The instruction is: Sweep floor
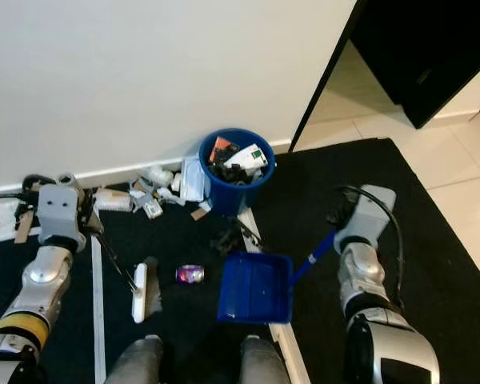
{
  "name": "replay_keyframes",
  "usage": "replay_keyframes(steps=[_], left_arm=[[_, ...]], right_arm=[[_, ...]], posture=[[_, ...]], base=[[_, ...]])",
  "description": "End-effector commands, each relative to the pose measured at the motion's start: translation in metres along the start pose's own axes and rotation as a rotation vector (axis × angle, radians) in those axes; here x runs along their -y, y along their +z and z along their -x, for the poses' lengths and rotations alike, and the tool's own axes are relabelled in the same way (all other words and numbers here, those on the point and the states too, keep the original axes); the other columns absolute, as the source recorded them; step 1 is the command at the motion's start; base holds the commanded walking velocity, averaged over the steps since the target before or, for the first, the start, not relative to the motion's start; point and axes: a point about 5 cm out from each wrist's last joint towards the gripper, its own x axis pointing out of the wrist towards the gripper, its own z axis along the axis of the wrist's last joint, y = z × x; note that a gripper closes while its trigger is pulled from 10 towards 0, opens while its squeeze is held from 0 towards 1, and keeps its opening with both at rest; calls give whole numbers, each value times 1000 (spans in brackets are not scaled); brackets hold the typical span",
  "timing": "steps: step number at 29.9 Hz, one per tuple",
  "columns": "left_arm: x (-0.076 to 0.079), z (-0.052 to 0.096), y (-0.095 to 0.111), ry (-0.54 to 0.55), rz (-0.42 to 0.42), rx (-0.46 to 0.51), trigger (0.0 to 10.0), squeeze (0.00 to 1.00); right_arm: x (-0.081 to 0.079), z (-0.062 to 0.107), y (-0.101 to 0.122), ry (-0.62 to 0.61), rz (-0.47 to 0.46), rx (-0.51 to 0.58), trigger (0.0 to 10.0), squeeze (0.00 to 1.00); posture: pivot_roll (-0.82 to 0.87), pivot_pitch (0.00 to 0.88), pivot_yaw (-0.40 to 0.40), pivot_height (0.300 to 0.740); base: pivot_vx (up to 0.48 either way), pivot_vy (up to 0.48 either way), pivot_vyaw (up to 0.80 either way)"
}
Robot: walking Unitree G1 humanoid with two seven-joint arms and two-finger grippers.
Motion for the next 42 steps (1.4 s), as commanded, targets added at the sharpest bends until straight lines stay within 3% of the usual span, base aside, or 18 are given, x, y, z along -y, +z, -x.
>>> replay_keyframes(steps=[1,2,4,9,11,15,21,24,26,28,29,30,31,32,34,38,40,42], left_arm=[[-17,16,-27,-17,-160,-138,10000,0],[-33,1,3,51,-148,-26,10000,0],[-41,-7,22,74,-119,33,10000,0],[-42,-9,30,37,-117,56,10000,0],[-47,-9,47,-114,-39,91,10000,0],[-65,-5,53,-205,-123,74,10000,0],[-81,-7,58,-133,-180,76,10000,0],[-57,-10,45,-98,-188,57,10000,0],[-57,-10,45,-98,-188,57,10000,0],[-33,-11,34,-74,-137,40,10000,0],[-33,-11,34,-74,-137,40,10000,0],[5,-10,23,-84,-22,5,10000,0],[5,-10,23,-84,-22,5,10000,0],[20,-10,21,-101,16,-4,10000,0],[46,-11,23,-138,87,-4,10000,0],[71,-17,35,-133,182,22,10000,0],[71,-17,35,-133,182,22,10000,0],[90,-23,54,-130,285,60,10000,0]], right_arm=[[-1,7,-19,29,46,-81,10000,0],[-14,6,-18,63,38,-80,10000,0],[-20,7,-20,86,38,-88,10000,0],[-23,8,-22,100,41,-94,10000,0],[-23,10,-27,108,47,-115,10000,0],[-20,12,-30,109,63,-129,10000,0],[-17,13,-32,105,68,-138,10000,0],[-20,13,-33,111,69,-137,10000,0],[-20,13,-33,111,69,-137,10000,0],[-26,13,-33,130,67,-131,10000,0],[-26,13,-33,130,67,-131,10000,0],[-33,15,-34,163,70,-128,10000,0],[-33,15,-34,163,70,-128,10000,0],[-36,15,-35,173,73,-129,10000,0],[-38,17,-37,188,79,-131,10000,0],[-40,18,-40,198,84,-135,10000,0],[-40,18,-40,198,84,-135,10000,0],[-40,20,-42,200,87,-139,10000,0]], posture=[[148,238,-97,740],[139,230,-98,740],[138,228,-98,740],[132,223,-95,740],[129,213,-92,740],[132,208,-91,740],[139,208,-95,740],[130,217,-96,740],[130,217,-96,740],[123,222,-98,740],[123,222,-98,740],[116,227,-101,740],[116,227,-101,740],[112,227,-101,740],[107,226,-101,740],[102,228,-99,740],[102,228,-99,740],[98,227,-96,740]], base=[[0,0,0],[0,0,0],[0,0,0],[0,0,0],[0,0,0],[0,0,0],[0,0,0],[0,0,0],[0,0,0],[0,0,0],[0,0,0],[0,0,0],[0,0,0],[0,0,0],[0,0,0],[0,0,0],[0,0,0],[0,0,0]])
